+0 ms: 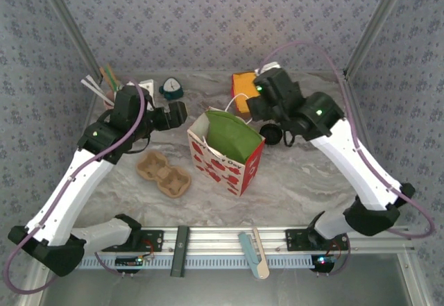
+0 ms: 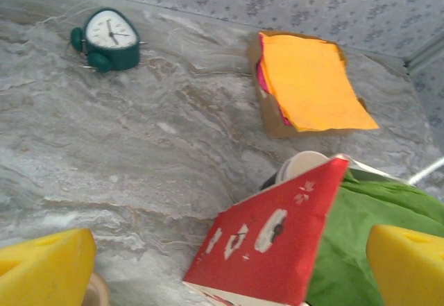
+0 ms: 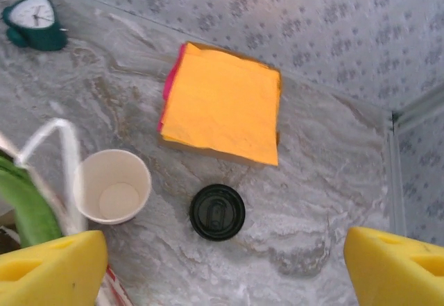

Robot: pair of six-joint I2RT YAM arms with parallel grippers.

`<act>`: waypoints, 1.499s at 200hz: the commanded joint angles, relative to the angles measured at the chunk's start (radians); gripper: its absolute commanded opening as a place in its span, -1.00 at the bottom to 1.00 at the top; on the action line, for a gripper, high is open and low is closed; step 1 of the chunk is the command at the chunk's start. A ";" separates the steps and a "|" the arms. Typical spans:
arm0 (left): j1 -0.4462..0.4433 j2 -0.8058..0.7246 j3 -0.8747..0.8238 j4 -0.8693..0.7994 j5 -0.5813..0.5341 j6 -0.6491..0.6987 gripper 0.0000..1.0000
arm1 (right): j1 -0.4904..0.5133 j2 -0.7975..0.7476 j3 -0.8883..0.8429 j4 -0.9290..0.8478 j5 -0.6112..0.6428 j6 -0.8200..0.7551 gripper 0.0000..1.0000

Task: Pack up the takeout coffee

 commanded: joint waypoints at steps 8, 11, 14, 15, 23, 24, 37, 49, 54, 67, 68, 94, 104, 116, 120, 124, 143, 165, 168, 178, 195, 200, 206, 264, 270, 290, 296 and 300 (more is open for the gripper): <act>0.062 0.019 0.021 -0.030 -0.003 0.023 1.00 | -0.147 -0.100 -0.144 0.076 -0.201 0.121 1.00; 0.070 0.022 0.020 -0.031 0.001 0.023 1.00 | -0.168 -0.111 -0.161 0.086 -0.225 0.126 0.99; 0.077 0.024 0.018 -0.032 0.006 0.023 0.99 | -0.186 -0.120 -0.178 0.096 -0.248 0.128 1.00; 0.081 0.025 0.017 -0.032 0.007 0.023 0.99 | -0.193 -0.123 -0.184 0.101 -0.254 0.129 0.99; 0.095 0.027 0.013 -0.028 0.018 0.023 1.00 | -0.226 -0.145 -0.225 0.122 -0.284 0.133 0.99; 0.098 0.027 0.012 -0.029 0.019 0.023 0.99 | -0.229 -0.148 -0.230 0.125 -0.286 0.133 0.99; 0.115 0.030 0.004 -0.019 0.039 0.023 1.00 | -0.241 -0.171 -0.271 0.145 -0.320 0.117 0.99; 0.123 0.038 0.002 -0.017 0.056 0.020 0.99 | -0.234 -0.181 -0.291 0.144 -0.330 0.112 0.96; 0.124 0.042 0.003 -0.018 0.059 0.018 1.00 | -0.230 -0.184 -0.297 0.142 -0.330 0.110 0.95; 0.124 0.050 0.009 -0.016 0.068 0.018 1.00 | -0.221 -0.186 -0.308 0.124 -0.324 0.114 0.95; 0.124 0.051 0.008 -0.016 0.069 0.018 0.99 | -0.220 -0.186 -0.309 0.122 -0.323 0.115 0.95; 0.124 0.057 0.011 -0.001 0.101 0.012 0.99 | -0.191 -0.186 -0.317 0.098 -0.342 0.120 0.85; 0.125 0.056 0.012 0.005 0.117 0.008 0.99 | -0.166 -0.189 -0.319 0.093 -0.345 0.116 0.82; 0.125 0.057 0.012 0.014 0.136 0.007 1.00 | -0.127 -0.193 -0.319 0.087 -0.332 0.114 0.79; 0.124 0.055 0.012 0.017 0.142 0.006 0.99 | -0.112 -0.194 -0.319 0.084 -0.327 0.111 0.76; 0.124 0.055 0.012 0.019 0.144 0.005 0.99 | -0.099 -0.194 -0.319 0.082 -0.323 0.110 0.74; 0.124 0.055 0.014 0.025 0.153 -0.001 0.99 | -0.041 -0.191 -0.319 0.080 -0.318 0.105 0.56; 0.123 0.054 0.013 0.026 0.160 -0.004 1.00 | 0.012 -0.175 -0.325 0.090 -0.337 0.097 0.27; 0.123 0.054 0.013 0.026 0.160 -0.005 0.99 | 0.018 -0.172 -0.325 0.090 -0.339 0.095 0.23; 0.123 0.053 0.014 0.024 0.161 -0.006 0.99 | 0.040 -0.156 -0.324 0.092 -0.337 0.091 0.12; 0.123 0.048 0.013 0.019 0.163 -0.010 1.00 | 0.062 -0.131 -0.318 0.093 -0.332 0.089 0.03; 0.123 0.044 0.012 0.019 0.163 -0.011 0.99 | 0.066 -0.126 -0.318 0.095 -0.335 0.088 0.00; 0.123 0.039 0.009 0.019 0.163 -0.013 0.99 | 0.070 -0.121 -0.315 0.096 -0.336 0.087 -0.02; 0.124 0.015 -0.008 0.017 0.154 -0.016 0.99 | 0.083 -0.077 -0.318 0.111 -0.368 0.080 -0.28; 0.123 0.013 -0.008 0.015 0.155 -0.018 1.00 | 0.088 -0.074 -0.316 0.113 -0.375 0.080 -0.31; 0.123 0.007 -0.013 0.015 0.152 -0.019 1.00 | 0.105 -0.069 -0.322 0.119 -0.396 0.086 -0.30; 0.123 0.005 -0.015 0.015 0.151 -0.019 0.99 | 0.110 -0.067 -0.324 0.119 -0.404 0.086 -0.29; 0.123 0.005 -0.016 0.014 0.151 -0.018 1.00 | 0.114 -0.066 -0.326 0.120 -0.409 0.086 -0.29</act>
